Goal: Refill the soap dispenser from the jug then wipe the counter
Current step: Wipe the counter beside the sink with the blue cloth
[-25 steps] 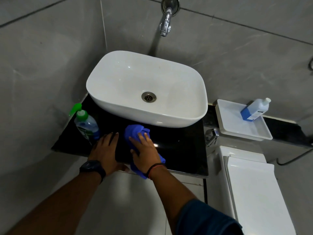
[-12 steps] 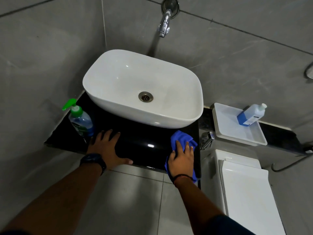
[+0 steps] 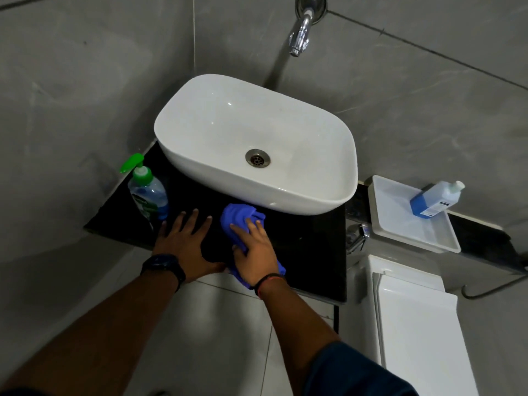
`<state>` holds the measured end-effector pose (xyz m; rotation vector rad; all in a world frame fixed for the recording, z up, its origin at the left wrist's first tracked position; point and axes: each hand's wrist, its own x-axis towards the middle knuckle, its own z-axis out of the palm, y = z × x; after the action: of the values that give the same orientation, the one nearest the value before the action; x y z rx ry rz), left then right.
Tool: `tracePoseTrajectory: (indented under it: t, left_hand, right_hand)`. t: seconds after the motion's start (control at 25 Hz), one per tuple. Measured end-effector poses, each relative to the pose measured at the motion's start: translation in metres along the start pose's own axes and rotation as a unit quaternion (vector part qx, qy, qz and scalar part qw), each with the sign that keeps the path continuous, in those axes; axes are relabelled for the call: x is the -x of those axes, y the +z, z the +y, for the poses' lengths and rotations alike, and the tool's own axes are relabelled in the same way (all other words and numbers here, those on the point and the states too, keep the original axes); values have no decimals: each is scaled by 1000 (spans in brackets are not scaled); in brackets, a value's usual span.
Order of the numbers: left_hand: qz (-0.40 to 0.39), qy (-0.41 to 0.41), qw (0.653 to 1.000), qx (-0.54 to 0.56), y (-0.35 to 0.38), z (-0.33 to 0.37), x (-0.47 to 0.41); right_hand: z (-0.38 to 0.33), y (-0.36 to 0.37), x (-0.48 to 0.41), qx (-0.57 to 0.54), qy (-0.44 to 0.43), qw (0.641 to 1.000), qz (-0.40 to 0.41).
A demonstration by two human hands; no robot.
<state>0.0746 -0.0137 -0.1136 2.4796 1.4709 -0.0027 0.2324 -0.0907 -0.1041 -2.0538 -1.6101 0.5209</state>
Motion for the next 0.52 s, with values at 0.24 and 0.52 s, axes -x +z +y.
tracePoseTrajectory:
  t: [0.24, 0.52]
  left_hand:
    - [-32, -13, 999, -7, -2, 1, -2]
    - [-26, -14, 1000, 5, 0, 0, 2]
  right_hand:
    - [62, -38, 34, 26, 17, 999, 22]
    - [34, -20, 9, 58, 247, 953, 168]
